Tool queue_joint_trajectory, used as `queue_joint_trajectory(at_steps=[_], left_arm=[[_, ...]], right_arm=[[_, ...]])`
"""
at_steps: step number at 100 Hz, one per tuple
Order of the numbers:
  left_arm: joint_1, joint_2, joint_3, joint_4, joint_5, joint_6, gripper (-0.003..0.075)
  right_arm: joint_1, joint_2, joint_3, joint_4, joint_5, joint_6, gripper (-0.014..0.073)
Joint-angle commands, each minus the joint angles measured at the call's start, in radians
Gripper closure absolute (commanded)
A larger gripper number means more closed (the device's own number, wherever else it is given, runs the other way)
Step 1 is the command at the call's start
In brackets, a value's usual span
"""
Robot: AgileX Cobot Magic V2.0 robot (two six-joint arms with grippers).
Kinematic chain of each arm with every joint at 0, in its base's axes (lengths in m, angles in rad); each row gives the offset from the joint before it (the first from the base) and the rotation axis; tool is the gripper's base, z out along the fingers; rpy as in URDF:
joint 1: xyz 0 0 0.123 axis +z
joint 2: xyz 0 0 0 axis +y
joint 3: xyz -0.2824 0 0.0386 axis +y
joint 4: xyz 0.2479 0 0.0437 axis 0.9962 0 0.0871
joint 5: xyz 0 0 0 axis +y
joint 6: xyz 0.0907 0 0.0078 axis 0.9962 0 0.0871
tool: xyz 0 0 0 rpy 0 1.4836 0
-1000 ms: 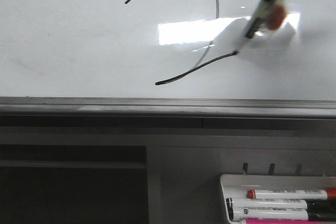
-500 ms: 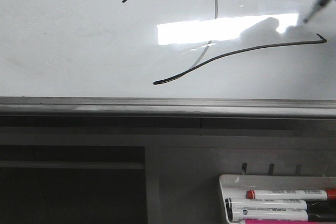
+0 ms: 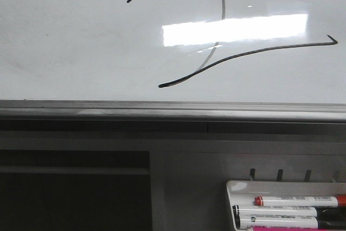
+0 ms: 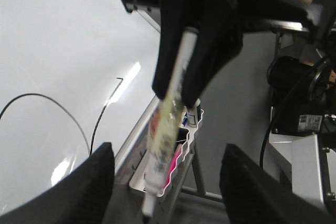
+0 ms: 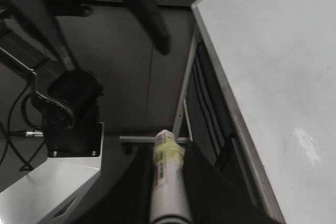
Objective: Write number 2 on whiteboard
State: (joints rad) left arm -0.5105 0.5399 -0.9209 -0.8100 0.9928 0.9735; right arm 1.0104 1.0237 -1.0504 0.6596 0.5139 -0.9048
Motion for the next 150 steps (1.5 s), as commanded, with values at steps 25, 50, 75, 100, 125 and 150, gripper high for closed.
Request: queue_joint_trajectory(at_steps=[25, 50, 75, 100, 125, 150], left_arm=[[-0.065, 0.124, -0.105, -0.041, 0.119, 0.021, 0.0469], [-0.067, 0.186, -0.105, 0.025, 0.121, 0.009, 0.0521], [-0.067, 0.237, -0.105, 0.071, 0.115, 0.007, 0.0521], [-0.067, 0.26, -0.105, 0.04, 0.181, 0.007, 0.0521], [-0.067, 0.263, -0.105, 0.04, 0.182, 0.007, 0.055], [-0.067, 0.263, -0.105, 0.04, 0.182, 0.007, 0.0741]], right_arm=[[0.092, 0.04, -0.031, 0.013, -0.153, -0.018, 0.0654], [0.096, 0.04, -0.031, 0.013, -0.123, -0.018, 0.0654], [0.12, 0.038, -0.031, 0.013, -0.11, -0.018, 0.0654], [0.12, 0.038, -0.031, 0.013, -0.118, -0.018, 0.0654], [0.12, 0.038, -0.031, 0.013, -0.118, -0.018, 0.0654], [0.12, 0.038, -0.031, 0.013, -0.118, -0.018, 0.0654]])
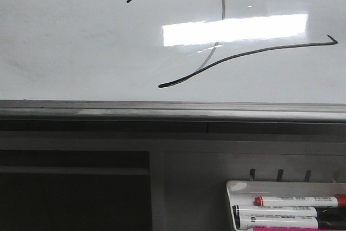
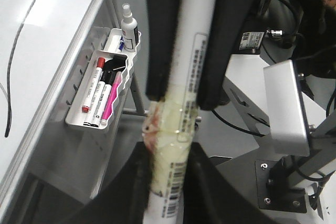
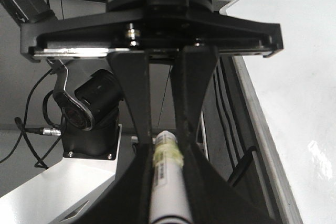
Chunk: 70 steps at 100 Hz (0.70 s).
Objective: Write number 2 on whiteboard
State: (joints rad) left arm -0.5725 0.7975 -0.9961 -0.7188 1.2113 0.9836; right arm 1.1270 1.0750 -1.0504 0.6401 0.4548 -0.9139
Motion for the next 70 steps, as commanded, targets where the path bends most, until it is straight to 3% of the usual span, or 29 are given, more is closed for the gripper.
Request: queue_joint_trajectory(at_steps=[1, 12, 19, 32, 42, 56, 70], left_arm=[[-0.005, 0.005, -0.03, -0.051, -0.036, -0.003, 0.0741], [-0.005, 0.005, -0.03, -0.051, -0.036, -0.001, 0.0741], [-0.005, 0.005, -0.03, -0.051, -0.036, 0.003, 0.0741], [-0.005, 0.005, -0.03, -0.051, -0.071, 0.001, 0.0741], [-0.005, 0.005, -0.03, -0.049, -0.16, -0.054, 0.0741], [-0.005, 0.005, 0.001, -0.047, -0.456, -0.185, 0.0741], [-0.005, 0.045, 0.077, -0.068, -0.803, -0.293, 0.0741]], right_arm=[[0.003, -0.013, -0.031, 0.032, -0.059, -0.009, 0.0654], [0.003, -0.013, -0.031, 0.032, -0.059, -0.009, 0.0646], [0.003, -0.015, -0.033, 0.032, -0.059, -0.009, 0.0573], [0.003, -0.047, -0.033, 0.032, -0.111, -0.009, 0.0236], [-0.02, -0.097, -0.033, 0.032, -0.136, -0.009, 0.011], [-0.128, -0.199, -0.026, 0.032, -0.133, 0.021, 0.0168], [-0.261, -0.308, 0.02, 0.032, -0.133, 0.099, 0.0418]])
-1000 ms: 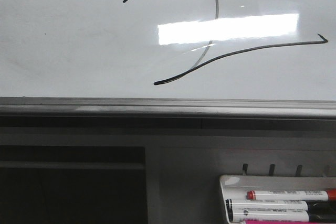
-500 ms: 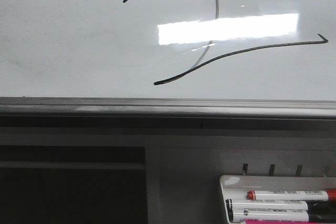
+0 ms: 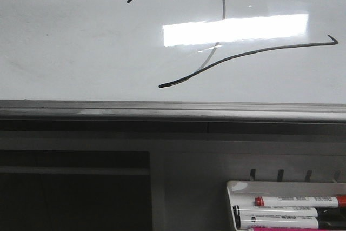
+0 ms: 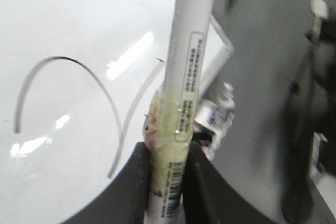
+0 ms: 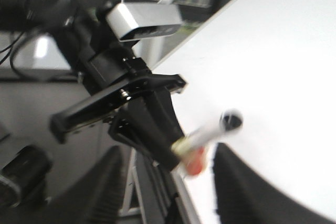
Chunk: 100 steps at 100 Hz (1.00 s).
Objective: Write number 2 on whiteboard
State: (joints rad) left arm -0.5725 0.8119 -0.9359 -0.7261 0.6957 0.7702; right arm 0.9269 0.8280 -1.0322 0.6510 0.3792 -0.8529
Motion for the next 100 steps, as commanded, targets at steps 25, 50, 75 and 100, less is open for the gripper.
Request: queue_joint_trajectory(at_steps=[25, 50, 75, 100], left_arm=[[-0.005, 0.253, 0.045, -0.157, -0.583, -0.082, 0.0741], [-0.005, 0.551, 0.045, -0.211, -0.862, -0.082, 0.0741], [-0.005, 0.557, 0.045, -0.218, -0.866, -0.082, 0.0737], [-0.005, 0.557, 0.045, -0.218, -0.866, -0.082, 0.0463]], right_arm=[[-0.146, -0.176, 0.178, 0.021, -0.062, 0.045, 0.0662], [-0.146, -0.18, 0.236, 0.023, -0.054, 0.074, 0.0662], [-0.146, -0.18, 0.236, 0.042, -0.056, 0.08, 0.0662], [-0.146, -0.18, 0.236, 0.055, -0.058, 0.08, 0.0662]])
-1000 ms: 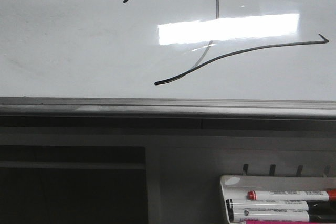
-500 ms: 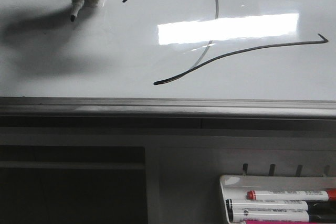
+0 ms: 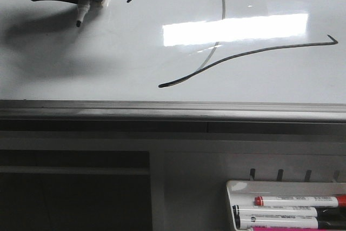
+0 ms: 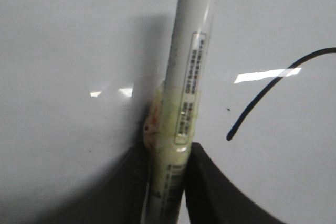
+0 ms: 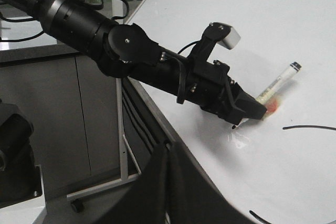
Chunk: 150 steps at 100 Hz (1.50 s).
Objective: Write number 2 on whiteboard
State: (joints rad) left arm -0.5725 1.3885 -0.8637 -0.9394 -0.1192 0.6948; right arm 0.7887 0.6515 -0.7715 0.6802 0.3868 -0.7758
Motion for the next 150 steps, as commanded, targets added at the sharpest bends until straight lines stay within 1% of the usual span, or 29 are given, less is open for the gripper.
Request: queue_joint_trajectory(at_steps=[1, 4, 9, 22, 29, 34, 46, 51, 67, 76, 82, 90, 96, 101, 103, 104, 110, 111, 112, 114, 119, 121, 126, 137, 150], left_arm=[[-0.005, -0.02, -0.027, -0.005, -0.052, -0.007, 0.0463], [-0.005, -0.02, -0.027, -0.005, -0.052, -0.007, 0.0433], [-0.005, -0.02, -0.027, -0.005, -0.052, -0.007, 0.041], [-0.005, -0.02, -0.027, -0.005, -0.052, -0.007, 0.0406], [-0.005, -0.02, -0.027, -0.005, -0.052, -0.007, 0.0391], [-0.005, -0.027, -0.027, -0.005, -0.052, -0.007, 0.035], [-0.005, -0.063, -0.027, 0.007, -0.052, -0.007, 0.0183], [-0.005, -0.084, -0.027, 0.016, -0.052, -0.005, 0.0145], [-0.005, -0.19, -0.027, 0.023, -0.059, 0.011, 0.0138], [-0.005, -0.273, -0.026, 0.034, -0.055, 0.016, 0.0147], [-0.001, -0.351, -0.023, 0.052, -0.023, 0.041, 0.0169], [0.01, -0.46, -0.015, 0.091, 0.061, 0.095, 0.0212], [0.027, -0.558, 0.002, 0.119, 0.119, 0.106, 0.0258], [0.042, -0.642, 0.027, 0.133, 0.177, 0.106, 0.0298], [0.049, -0.691, 0.039, 0.141, 0.21, 0.106, 0.0325], [0.051, -0.691, 0.043, 0.143, 0.219, 0.106, 0.0325], [0.072, -0.816, 0.084, 0.157, 0.298, 0.106, 0.0418], [0.074, -0.816, 0.09, 0.157, 0.307, 0.106, 0.0418], [0.078, -0.853, 0.1, 0.159, 0.325, 0.106, 0.0452], [0.083, -0.877, 0.117, 0.159, 0.352, 0.106, 0.0477], [0.096, -0.972, 0.159, 0.162, 0.405, 0.106, 0.0587], [0.1, -0.994, 0.178, 0.166, 0.421, 0.106, 0.0617], [0.11, -1.079, 0.226, 0.176, 0.443, 0.106, 0.0736], [0.123, -1.207, 0.331, 0.181, 0.443, 0.106, 0.0741], [0.123, -1.314, 0.422, 0.181, 0.443, 0.106, 0.0741]], right_arm=[[-0.008, -0.004, -0.025, 0.028, -0.066, 0.003, 0.0662], [-0.008, -0.004, -0.025, 0.03, -0.066, 0.003, 0.0662], [-0.008, -0.004, -0.025, 0.038, -0.066, 0.003, 0.0662], [-0.008, -0.004, -0.025, 0.042, -0.066, 0.003, 0.0662], [-0.008, -0.004, -0.025, 0.042, -0.066, 0.003, 0.0662], [-0.008, -0.004, -0.025, 0.042, -0.066, 0.003, 0.0662], [-0.008, -0.004, -0.025, 0.042, -0.081, 0.003, 0.0662], [-0.008, -0.004, -0.025, 0.042, -0.096, 0.003, 0.0662], [-0.008, -0.004, -0.025, 0.042, -0.153, 0.003, 0.0662], [-0.008, -0.013, -0.024, -0.002, -0.165, 0.003, 0.0662], [-0.008, -0.034, -0.011, -0.047, -0.16, 0.003, 0.0662], [-0.008, -0.075, 0.029, -0.083, -0.157, 0.003, 0.0662], [-0.008, -0.126, 0.072, -0.097, -0.164, 0.003, 0.0662], [-0.008, -0.175, 0.129, -0.111, -0.191, 0.003, 0.0662], [-0.008, -0.198, 0.146, -0.116, -0.201, 0.003, 0.0661], [-0.008, -0.206, 0.163, -0.116, -0.213, 0.003, 0.0662], [-0.008, -0.28, 0.24, -0.118, -0.27, 0.003, 0.0662], [-0.008, -0.288, 0.26, -0.118, -0.285, 0.003, 0.0662], [-0.008, -0.305, 0.27, -0.118, -0.293, 0.003, 0.0662], [-0.008, -0.329, 0.301, -0.118, -0.314, 0.003, 0.0662], [-0.008, -0.384, 0.38, -0.118, -0.366, 0.003, 0.0662], [-0.008, -0.406, 0.399, -0.118, -0.379, 0.003, 0.0662], [-0.008, -0.453, 0.457, -0.116, -0.418, 0.003, 0.0662], [-0.008, -0.54, 0.544, -0.116, -0.447, 0.003, 0.0662], [-0.008, -0.58, 0.571, -0.116, -0.443, 0.003, 0.0665]])
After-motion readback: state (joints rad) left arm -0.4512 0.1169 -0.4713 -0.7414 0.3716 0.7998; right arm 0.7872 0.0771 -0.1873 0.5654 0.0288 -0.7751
